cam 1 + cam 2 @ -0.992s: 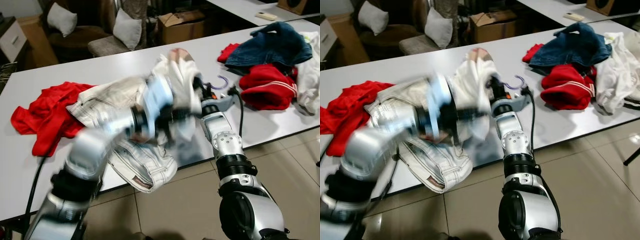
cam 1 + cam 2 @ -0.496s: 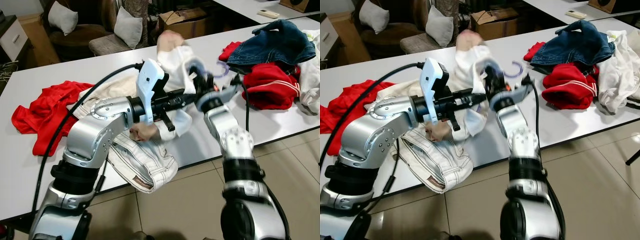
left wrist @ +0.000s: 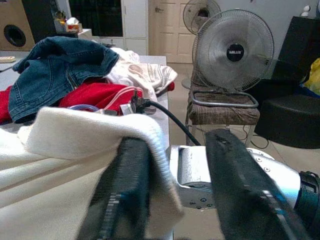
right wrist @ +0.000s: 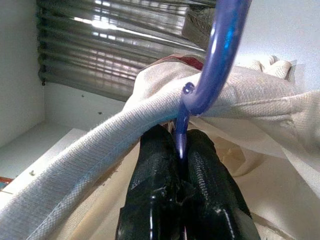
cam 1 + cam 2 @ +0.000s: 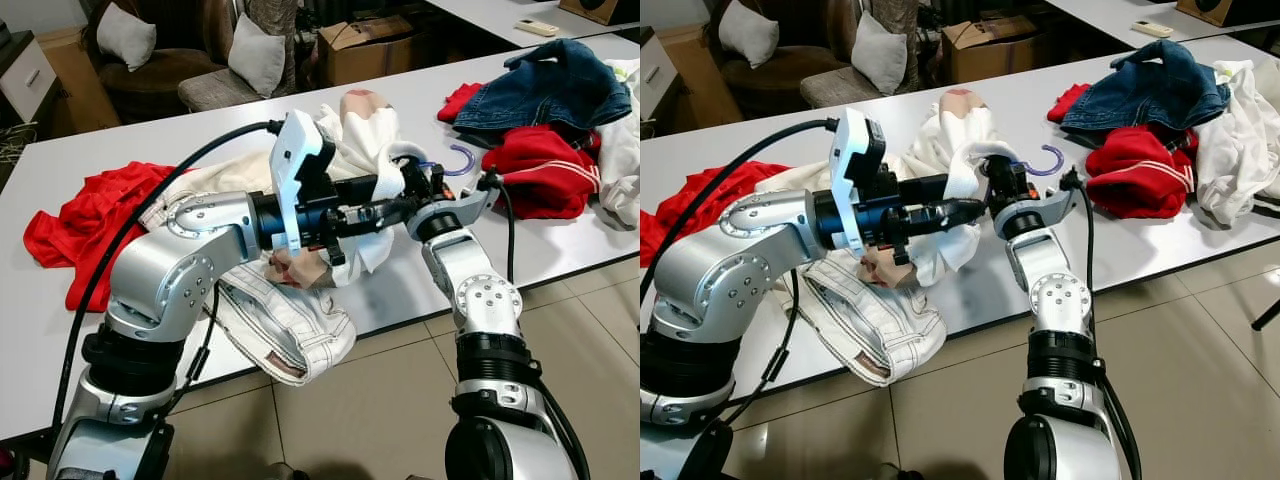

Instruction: Hang hanger

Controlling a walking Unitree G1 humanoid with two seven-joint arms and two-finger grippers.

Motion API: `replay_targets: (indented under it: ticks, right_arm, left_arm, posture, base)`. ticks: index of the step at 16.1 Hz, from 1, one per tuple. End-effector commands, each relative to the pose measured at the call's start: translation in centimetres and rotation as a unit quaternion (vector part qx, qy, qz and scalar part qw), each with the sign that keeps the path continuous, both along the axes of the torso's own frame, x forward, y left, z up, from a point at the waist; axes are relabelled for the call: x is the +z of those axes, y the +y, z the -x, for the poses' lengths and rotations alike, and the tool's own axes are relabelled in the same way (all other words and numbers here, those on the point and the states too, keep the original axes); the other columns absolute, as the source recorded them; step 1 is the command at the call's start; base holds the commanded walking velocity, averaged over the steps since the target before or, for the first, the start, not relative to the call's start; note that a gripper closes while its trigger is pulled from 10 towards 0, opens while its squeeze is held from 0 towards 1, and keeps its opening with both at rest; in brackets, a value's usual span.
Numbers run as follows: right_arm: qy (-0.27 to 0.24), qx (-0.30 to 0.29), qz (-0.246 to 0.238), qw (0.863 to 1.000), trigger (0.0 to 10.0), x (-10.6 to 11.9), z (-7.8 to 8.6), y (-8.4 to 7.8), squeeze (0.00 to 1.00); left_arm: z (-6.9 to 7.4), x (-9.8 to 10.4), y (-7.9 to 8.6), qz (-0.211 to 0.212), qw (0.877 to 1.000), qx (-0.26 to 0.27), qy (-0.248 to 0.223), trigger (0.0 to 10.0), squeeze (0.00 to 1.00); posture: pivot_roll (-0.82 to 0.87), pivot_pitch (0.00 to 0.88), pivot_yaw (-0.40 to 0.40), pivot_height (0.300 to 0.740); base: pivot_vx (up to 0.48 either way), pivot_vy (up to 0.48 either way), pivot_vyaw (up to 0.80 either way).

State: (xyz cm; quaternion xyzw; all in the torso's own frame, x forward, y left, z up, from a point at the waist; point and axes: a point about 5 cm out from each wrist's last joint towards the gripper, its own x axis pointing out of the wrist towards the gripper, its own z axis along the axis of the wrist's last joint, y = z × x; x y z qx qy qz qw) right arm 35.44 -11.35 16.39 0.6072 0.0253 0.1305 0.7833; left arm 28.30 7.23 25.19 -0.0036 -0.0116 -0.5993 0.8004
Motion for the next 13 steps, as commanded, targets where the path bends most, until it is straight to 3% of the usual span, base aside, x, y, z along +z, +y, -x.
replay_targets:
  ticks: [1,3,4,5,6,7,8,10,11,12,13]
  right_arm:
    - [0.012,-0.001,-0.015,1.0,10.0,-0.6,0.5,0.5,0.0]
    - [0.01,-0.004,-0.012,1.0,10.0,-0.6,0.5,0.4,0.0]
    - [0.009,-0.002,0.012,1.0,10.0,-0.7,0.5,0.4,0.0]
    - [0.008,-0.002,0.025,1.0,10.0,-0.7,0.5,0.5,0.0]
    - [0.008,0.0,0.04,0.999,10.0,-0.7,0.5,0.5,0.0]
    - [0.008,0.0,0.04,0.999,10.0,-0.7,0.5,0.5,0.0]
    - [0.008,0.001,0.045,0.999,10.0,-0.7,0.5,0.6,0.0]
    - [0.01,0.0,0.05,0.999,10.0,-0.7,0.5,0.4,0.0]
    - [0.009,-0.002,0.051,0.999,10.0,-0.7,0.6,0.3,0.0]
    - [0.008,-0.002,0.053,0.999,10.0,-0.8,0.7,0.0,0.0]
    - [-0.001,-0.003,0.064,0.998,10.0,-0.7,1.2,-0.5,0.0]
  left_arm:
    - [0.2,0.5,0.0,-0.008,1.0,-0.003,-0.005,10.0,1.0]
    - [0.1,-0.3,0.4,-0.045,0.999,0.005,-0.001,10.0,1.0]
    - [-0.6,-1.6,1.1,-0.111,0.993,0.038,-0.01,10.0,1.0]
    - [-1.1,-2.1,1.5,-0.148,0.987,0.062,-0.028,10.0,0.8]
    - [-1.8,-2.4,2.0,-0.167,0.98,0.096,-0.041,10.0,0.44]
    - [-1.8,-2.4,2.0,-0.167,0.98,0.096,-0.041,10.0,0.44]
    - [-2.2,-2.2,2.1,-0.167,0.978,0.113,-0.046,10.0,0.0]
    - [-1.9,-2.8,3.3,-0.2,0.974,0.09,-0.049,10.0,0.0]
    - [-1.7,-2.8,3.8,-0.188,0.978,0.083,-0.033,10.0,0.0]
    - [-1.5,-2.7,4.7,-0.146,0.986,0.082,-0.017,10.0,0.0]
    - [-2.0,-2.8,6.2,-0.088,0.987,0.131,0.013,10.0,0.0]
  posture:
    - [-0.08,0.0,0.122,0.74]
    - [-0.08,0.0,0.121,0.74]
    - [-0.08,0.0,0.121,0.74]
    - [-0.08,0.0,0.121,0.74]
    - [-0.08,0.0,0.121,0.74]
    - [-0.08,0.0,0.121,0.74]
    - [-0.08,0.0,0.121,0.74]
    - [-0.08,0.0,0.123,0.74]
    - [-0.08,0.0,0.124,0.74]
    - [-0.08,0.0,0.124,0.74]
    - [-0.08,0.0,0.124,0.74]
  base:
    - [0.0,0.0,0.0]
    - [0.0,0.0,0.0]
    - [0.0,0.0,0.0]
    - [0.0,0.0,0.0]
    - [0.0,0.0,0.0]
    - [0.0,0.0,0.0]
    - [0.0,0.0,0.0]
    - [0.0,0.0,0.0]
    - [0.0,0.0,0.0]
    - [0.0,0.0,0.0]
    - [0.0,0.0,0.0]
